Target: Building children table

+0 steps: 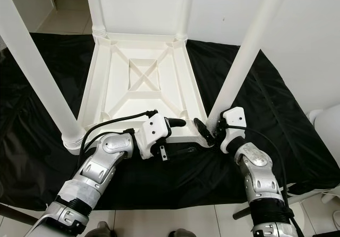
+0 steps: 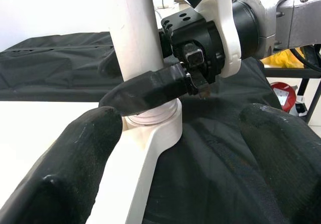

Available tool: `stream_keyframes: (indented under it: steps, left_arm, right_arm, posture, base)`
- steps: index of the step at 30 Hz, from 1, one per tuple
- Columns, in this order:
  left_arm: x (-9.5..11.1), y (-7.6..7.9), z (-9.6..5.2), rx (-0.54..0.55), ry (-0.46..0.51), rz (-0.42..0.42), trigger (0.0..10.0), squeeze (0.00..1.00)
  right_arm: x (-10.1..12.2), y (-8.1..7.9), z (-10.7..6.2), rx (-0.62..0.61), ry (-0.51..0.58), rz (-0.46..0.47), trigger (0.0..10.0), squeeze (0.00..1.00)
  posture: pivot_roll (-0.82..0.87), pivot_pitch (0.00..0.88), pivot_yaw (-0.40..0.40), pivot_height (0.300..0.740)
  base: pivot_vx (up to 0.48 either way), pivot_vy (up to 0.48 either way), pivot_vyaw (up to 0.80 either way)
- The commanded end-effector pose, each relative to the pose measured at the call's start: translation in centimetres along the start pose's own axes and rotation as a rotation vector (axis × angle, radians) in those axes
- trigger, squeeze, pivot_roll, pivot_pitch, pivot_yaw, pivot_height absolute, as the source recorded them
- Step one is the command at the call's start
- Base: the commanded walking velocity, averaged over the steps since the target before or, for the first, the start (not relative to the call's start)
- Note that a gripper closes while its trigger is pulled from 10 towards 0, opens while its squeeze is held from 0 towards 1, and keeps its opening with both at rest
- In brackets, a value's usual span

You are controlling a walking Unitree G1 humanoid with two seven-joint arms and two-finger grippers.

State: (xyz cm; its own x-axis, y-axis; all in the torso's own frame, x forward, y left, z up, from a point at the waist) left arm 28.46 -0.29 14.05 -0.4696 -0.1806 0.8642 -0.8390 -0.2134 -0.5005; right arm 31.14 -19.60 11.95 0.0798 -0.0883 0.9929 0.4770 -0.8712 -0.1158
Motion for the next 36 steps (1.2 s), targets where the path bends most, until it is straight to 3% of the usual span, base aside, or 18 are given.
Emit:
stream_keyframes:
  steps: [1,10,11,21,28,31,36]
  left_arm:
    - [0.0,-0.9,0.0,0.109,-0.034,0.008,10.0,0.0]
    - [0.0,-0.8,0.0,0.106,-0.032,0.005,10.0,0.0]
    - [0.1,-0.8,0.0,0.104,-0.031,0.005,10.0,0.0]
    - [0.1,-0.8,0.1,0.098,-0.031,0.006,10.0,0.0]
    - [0.0,-0.7,0.0,0.096,-0.034,0.002,10.0,0.0]
    - [0.0,-0.7,0.0,0.096,-0.034,0.002,10.0,0.0]
    - [0.0,-0.7,0.1,0.097,-0.032,0.002,10.0,0.0]
  right_arm:
    - [-0.9,-0.1,0.1,0.042,-0.056,0.015,0.0,0.0]
    - [-1.6,0.3,-0.7,0.034,-0.07,0.043,0.0,0.0]
    - [-1.7,0.5,-0.7,0.012,-0.063,0.049,10.0,0.0]
    - [-1.4,0.2,-0.5,-0.198,0.0,0.062,10.0,0.0]
    - [-1.5,-0.2,-0.7,-0.497,0.041,0.104,10.0,0.0]
    - [-1.6,-0.3,-0.8,-0.537,0.045,0.115,10.0,0.0]
    - [-1.7,-2.1,-0.5,-0.713,0.099,0.188,10.0,0.0]
  posture:
    - [0.03,0.0,-0.069,0.74]
    - [0.02,0.0,-0.06,0.74]
    - [0.01,0.0,-0.058,0.74]
    - [0.01,0.0,-0.053,0.74]
    - [0.01,0.0,-0.054,0.74]
    - [0.01,0.0,-0.054,0.74]
    - [0.01,0.0,-0.054,0.74]
  base:
    - [0.0,0.0,0.0]
    - [0.0,0.0,0.0]
    - [0.0,0.0,0.0]
    - [0.0,0.0,0.0]
    - [0.0,0.0,0.0]
    - [0.0,0.0,0.0]
    - [0.0,0.0,0.0]
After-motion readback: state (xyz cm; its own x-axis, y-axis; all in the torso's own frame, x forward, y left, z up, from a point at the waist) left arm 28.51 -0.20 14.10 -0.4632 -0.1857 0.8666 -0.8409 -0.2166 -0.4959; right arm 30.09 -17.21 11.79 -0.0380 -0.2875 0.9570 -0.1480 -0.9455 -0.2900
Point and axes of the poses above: a point about 5 cm out from each wrist's last joint towards the gripper, its own z axis pointing out of the wrist towards the gripper, its own x axis along the axis of the wrist's last joint, y = z × x, the point moved 2 cm from there along z, pointing out of the wrist towards the gripper, and after that the axes turned 14 degrees about z, right-handed, at the moved point
